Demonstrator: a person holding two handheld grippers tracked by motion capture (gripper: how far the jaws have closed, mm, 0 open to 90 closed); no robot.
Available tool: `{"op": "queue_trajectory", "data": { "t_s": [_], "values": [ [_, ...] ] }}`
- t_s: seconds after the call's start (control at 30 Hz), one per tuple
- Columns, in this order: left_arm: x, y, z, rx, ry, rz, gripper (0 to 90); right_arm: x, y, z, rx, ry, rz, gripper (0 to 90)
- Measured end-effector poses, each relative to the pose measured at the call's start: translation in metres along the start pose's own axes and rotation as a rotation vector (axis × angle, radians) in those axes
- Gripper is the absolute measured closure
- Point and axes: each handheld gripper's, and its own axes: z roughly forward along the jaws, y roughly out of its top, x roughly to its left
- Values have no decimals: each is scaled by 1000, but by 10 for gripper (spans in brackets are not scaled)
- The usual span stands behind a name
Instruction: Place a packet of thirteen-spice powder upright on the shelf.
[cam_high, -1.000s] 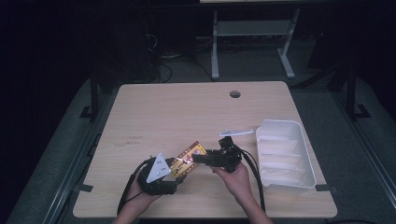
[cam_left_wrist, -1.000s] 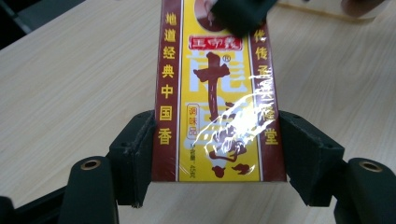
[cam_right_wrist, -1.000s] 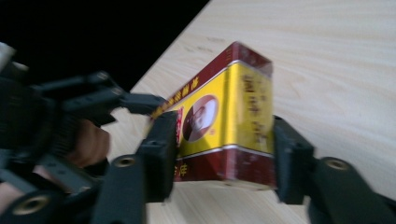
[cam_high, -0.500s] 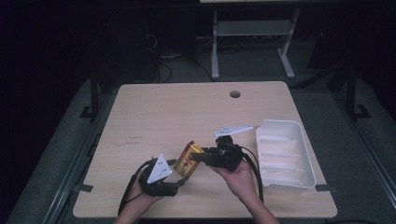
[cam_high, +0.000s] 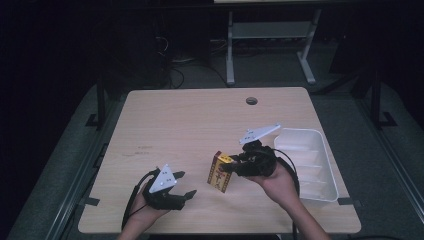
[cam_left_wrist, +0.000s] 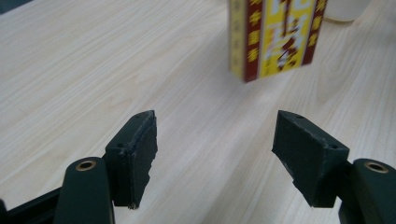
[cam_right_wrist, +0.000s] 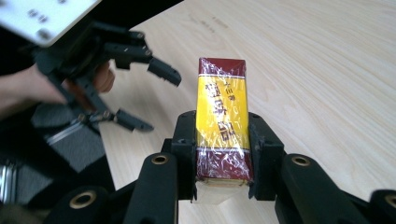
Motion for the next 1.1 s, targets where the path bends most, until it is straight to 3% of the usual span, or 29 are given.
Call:
{"op": "queue_trajectory", "data": {
  "t_s": [0.13, 0.4, 0.53, 0.77, 1.1],
  "values": [
    [6, -3, -6, -4, 3, -3, 300, -5, 4, -10, 58, 43, -71, 682],
    [17, -9, -9, -5, 13, -37, 289, -20, 4, -36, 160, 3, -194, 681],
    [18, -11, -7, -6, 12, -46, 290, -30, 3, -50, 173, 9, -236, 681],
    [23, -13, -6, -9, 10, -66, 289, -47, -2, -69, 215, -18, -283, 680],
    [28, -16, -7, -10, 11, -87, 285, -66, -9, -93, 194, -53, -289, 681]
  ]
}}
